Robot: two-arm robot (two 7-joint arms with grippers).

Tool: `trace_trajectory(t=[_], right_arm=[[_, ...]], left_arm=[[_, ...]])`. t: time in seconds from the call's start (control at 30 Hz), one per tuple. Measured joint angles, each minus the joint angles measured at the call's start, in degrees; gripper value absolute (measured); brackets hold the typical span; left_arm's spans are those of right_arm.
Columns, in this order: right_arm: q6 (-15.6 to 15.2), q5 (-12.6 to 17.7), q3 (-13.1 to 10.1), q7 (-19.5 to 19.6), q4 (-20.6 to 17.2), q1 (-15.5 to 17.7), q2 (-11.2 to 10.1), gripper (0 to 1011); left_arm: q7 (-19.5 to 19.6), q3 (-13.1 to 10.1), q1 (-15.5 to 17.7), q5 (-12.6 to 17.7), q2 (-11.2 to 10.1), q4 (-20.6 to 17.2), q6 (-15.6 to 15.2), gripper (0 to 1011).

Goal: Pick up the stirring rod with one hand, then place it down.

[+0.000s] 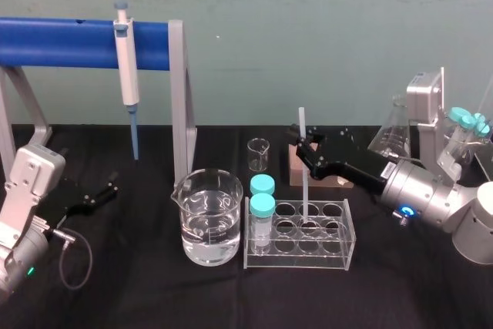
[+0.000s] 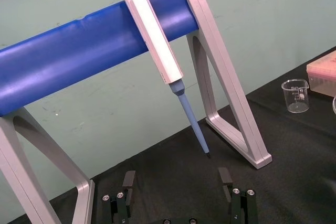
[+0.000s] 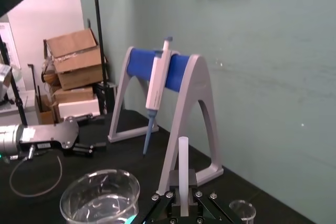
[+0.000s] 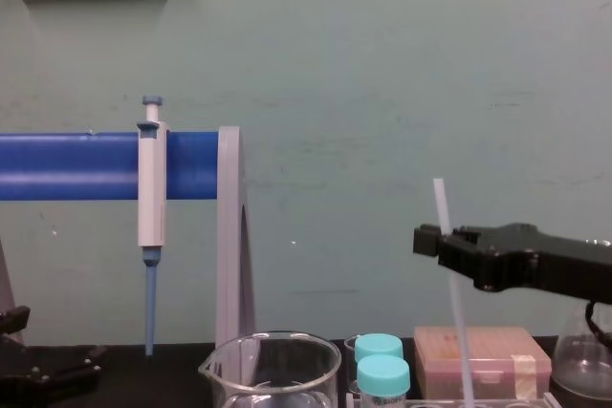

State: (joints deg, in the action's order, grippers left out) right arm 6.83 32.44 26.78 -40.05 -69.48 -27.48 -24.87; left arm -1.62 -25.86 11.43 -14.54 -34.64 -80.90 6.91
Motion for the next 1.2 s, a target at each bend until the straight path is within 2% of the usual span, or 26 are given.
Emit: trace_trajectory(t=[0.47, 1.2], right_arm=[[-1.5, -0.8, 0.2, 1.5, 2.4, 0.2, 1.6, 67], [-3.3, -0.6, -0.9, 3.1, 3.3, 1.0, 2.6, 67]], left_arm=[[0.0, 0.0, 0.0, 0.0, 0.0, 0.0, 0.0, 1000], [0.0, 0.0, 0.0, 0.0, 0.0, 0.0, 0.0, 1000]])
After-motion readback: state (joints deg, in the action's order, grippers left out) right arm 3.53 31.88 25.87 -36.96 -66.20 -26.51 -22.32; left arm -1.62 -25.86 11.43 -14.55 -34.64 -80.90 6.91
